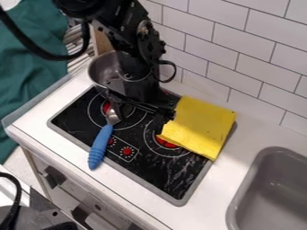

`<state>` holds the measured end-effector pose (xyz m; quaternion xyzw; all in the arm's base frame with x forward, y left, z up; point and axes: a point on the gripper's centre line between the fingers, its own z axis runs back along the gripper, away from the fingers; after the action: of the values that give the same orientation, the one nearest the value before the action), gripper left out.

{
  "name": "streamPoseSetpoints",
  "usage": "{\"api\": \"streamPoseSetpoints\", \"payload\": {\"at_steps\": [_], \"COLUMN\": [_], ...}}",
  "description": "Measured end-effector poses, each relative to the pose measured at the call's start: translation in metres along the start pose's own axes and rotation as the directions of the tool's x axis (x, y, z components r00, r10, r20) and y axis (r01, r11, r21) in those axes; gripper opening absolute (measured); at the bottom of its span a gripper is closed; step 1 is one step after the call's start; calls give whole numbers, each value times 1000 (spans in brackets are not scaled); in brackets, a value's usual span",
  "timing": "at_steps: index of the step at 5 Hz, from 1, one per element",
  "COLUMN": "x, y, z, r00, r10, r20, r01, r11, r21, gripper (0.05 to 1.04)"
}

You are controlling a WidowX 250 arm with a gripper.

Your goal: Move the silver basket to the right burner

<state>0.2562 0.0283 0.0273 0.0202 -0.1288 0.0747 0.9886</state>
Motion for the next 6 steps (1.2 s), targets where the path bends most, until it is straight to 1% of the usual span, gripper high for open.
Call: {"api": "streamPoseSetpoints", "payload": {"at_steps": [1,2,3,4,5,6], "x": [-5,6,24,37,42,44], "y": [1,8,28,73,121,154], "z": [-5,-11,-5,-2,-1,-7], "r00": [1000,999,1000,988,956,903], "r10": [1,-9,25,151,290,425], "r20": [-25,-37,1,24,49,65], "r01": [-1,9,-25,-152,-293,-428], "r11": [1000,1000,1000,988,953,901], "r21": [2,11,4,28,75,66], "gripper": [1001,1002,1001,1002,1001,1002]}}
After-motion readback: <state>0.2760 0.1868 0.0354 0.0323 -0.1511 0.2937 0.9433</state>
